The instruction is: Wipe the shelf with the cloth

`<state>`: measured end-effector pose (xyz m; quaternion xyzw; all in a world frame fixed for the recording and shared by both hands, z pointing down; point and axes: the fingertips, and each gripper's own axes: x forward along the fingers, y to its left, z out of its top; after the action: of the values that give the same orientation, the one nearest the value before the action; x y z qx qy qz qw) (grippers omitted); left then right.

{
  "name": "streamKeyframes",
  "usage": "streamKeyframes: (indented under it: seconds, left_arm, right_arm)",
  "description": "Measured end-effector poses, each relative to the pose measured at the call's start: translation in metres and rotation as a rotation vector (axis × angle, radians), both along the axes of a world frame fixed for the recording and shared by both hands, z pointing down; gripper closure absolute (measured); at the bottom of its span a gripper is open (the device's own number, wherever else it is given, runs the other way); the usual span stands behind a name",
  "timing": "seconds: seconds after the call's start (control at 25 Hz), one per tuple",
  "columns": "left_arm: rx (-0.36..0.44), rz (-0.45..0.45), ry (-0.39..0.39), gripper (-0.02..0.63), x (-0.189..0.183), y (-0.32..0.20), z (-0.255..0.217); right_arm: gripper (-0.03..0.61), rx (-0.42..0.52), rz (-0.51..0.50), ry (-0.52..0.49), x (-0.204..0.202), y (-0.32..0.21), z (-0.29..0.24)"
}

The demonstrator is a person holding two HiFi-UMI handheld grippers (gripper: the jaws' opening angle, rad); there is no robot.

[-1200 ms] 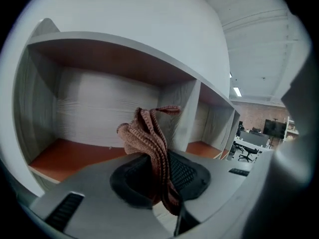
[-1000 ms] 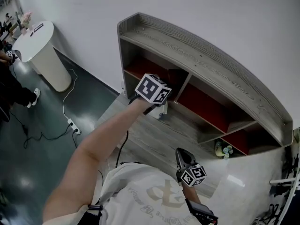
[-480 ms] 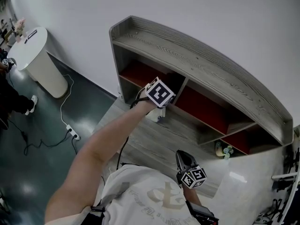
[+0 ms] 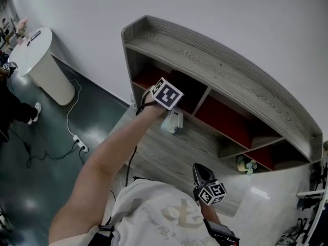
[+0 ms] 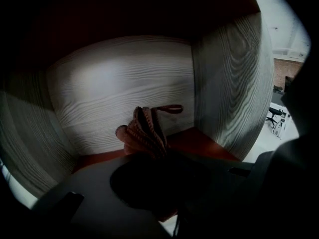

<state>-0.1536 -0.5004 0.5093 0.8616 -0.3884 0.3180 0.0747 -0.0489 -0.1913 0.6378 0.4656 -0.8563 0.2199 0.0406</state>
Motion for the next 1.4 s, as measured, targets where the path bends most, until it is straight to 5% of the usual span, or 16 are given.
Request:
streamKeyframes:
  seconds: [0.56,1.0,1.4]
  left_arm:
    - [-0.044,-0.327,0.044,0.534,-0.107,-0.038,0.000]
    - [-0.019,-0.459,0.083,0.534,-0.154,-0.019,-0.004]
    - [0.047,-0.454,0.263,0.534,-0.171,0.030,-0.002]
  right_arm:
    - [0.574,0.000,-0.047,0.000,-0.013,-0.009,0.000]
    - [0.574,0.010,-0.054,-0.006,-0.017,0.000,0.000]
    - [0.574,0.016,-0.065,-0.008,-0.019,0.011,-0.001]
